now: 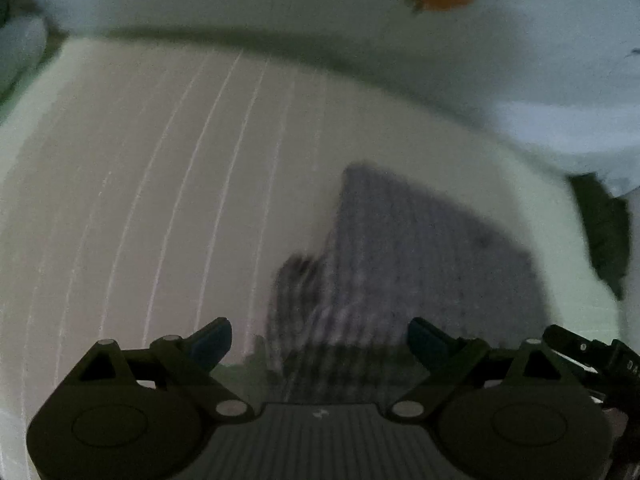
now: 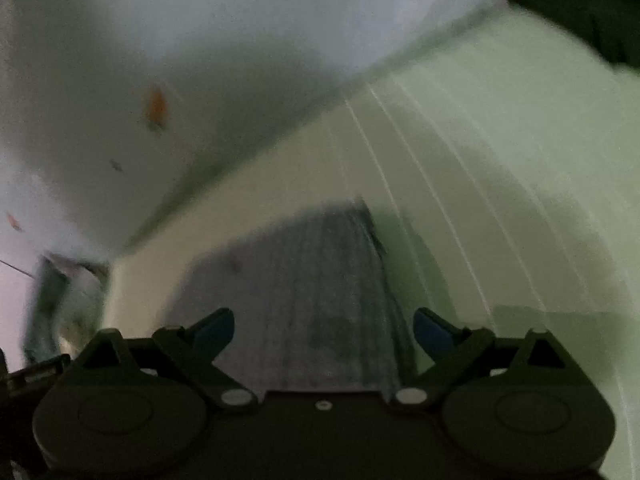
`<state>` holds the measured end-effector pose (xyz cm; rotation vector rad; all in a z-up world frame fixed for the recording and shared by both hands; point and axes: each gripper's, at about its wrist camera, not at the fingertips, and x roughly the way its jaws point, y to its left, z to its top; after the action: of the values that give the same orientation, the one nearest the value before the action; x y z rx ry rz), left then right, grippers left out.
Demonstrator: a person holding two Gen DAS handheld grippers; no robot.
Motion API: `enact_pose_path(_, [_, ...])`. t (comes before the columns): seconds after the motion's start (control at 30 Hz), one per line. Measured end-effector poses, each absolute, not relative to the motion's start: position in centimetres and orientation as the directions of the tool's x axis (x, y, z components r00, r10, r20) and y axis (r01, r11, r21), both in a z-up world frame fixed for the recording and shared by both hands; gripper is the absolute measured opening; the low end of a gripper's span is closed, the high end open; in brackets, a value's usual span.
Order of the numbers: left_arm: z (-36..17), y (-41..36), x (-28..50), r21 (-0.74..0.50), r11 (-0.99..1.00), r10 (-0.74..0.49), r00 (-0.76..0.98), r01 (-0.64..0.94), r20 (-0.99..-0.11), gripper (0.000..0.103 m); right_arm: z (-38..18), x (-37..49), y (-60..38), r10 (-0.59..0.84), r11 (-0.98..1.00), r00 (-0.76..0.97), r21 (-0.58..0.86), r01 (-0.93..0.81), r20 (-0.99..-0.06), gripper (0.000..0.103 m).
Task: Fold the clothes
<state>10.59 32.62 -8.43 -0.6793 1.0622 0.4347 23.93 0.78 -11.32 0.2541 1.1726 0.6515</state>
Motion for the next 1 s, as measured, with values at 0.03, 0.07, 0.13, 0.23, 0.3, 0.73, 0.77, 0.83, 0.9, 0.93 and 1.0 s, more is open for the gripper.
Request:
enact_pose_path(0.03, [-9.1,32.8,10.5,-0.31,0.706,-0.008,0.431,-0.637,-0.902,0.095,-12.3,24.0,0.9,0.581,0.8,0.215,0.504,-0.324,-0.785,0.097])
enact_pose_path(0.07, [-9.6,32.9,10.6,-0.327,0.689,-0.023,0.432,-0.646,-0.902,0.095,-13.0,24.0,0.9,0.579,0.803,0.203,0.509,-0.309,-0.79,0.098])
enact_pose_path(0.13, [-10.3,33.2,10.9,-0.339,0.68,-0.035,0.433,-0.65,-0.901,0.096,-14.1,24.2,1.0,0.588,0.8,0.184,0.532,-0.278,-0.787,0.1])
enact_pose_path(0.23, [-11.0,33.5,11.4,-0.339,0.687,-0.037,0.434,-0.643,-0.9,0.098,-15.1,24.5,1.4,0.599,0.793,0.166,0.551,-0.262,-0.783,0.101])
enact_pose_path(0.3, [-11.4,33.3,11.7,-0.327,0.704,-0.039,0.426,-0.631,-0.904,0.099,-15.5,24.7,2.0,0.602,0.788,0.171,0.546,-0.285,-0.78,0.103])
enact_pose_path(0.73, [-13.1,32.2,12.8,-0.369,0.691,-0.04,0.477,-0.622,-0.878,0.102,-15.4,24.2,5.5,0.571,0.779,0.18,0.46,-0.427,-0.801,0.103])
enact_pose_path(0.77, [-13.1,32.0,12.7,-0.391,0.686,-0.051,0.495,-0.614,-0.867,0.101,-15.4,24.0,5.8,0.566,0.778,0.184,0.447,-0.441,-0.804,0.103])
enact_pose_path(0.83, [-13.3,31.3,12.4,-0.453,0.66,-0.084,0.54,-0.6,-0.838,0.092,-15.3,23.4,6.4,0.574,0.765,0.177,0.445,-0.466,-0.8,0.103])
enact_pose_path(0.9, [-13.5,30.4,11.6,-0.515,0.616,-0.117,0.577,-0.596,-0.808,0.076,-15.8,23.0,6.1,0.655,0.704,0.099,0.558,-0.439,-0.749,0.103])
enact_pose_path(0.93, [-13.8,30.1,10.8,-0.547,0.582,-0.134,0.592,-0.602,-0.795,0.068,-16.1,22.7,6.0,0.694,0.671,0.059,0.615,-0.414,-0.718,0.103])
enact_pose_path(1.0, [-14.2,29.4,9.2,-0.592,0.526,-0.153,0.617,-0.61,-0.772,0.06,-16.2,21.7,5.8,0.711,0.655,0.041,0.639,-0.404,-0.702,0.101])
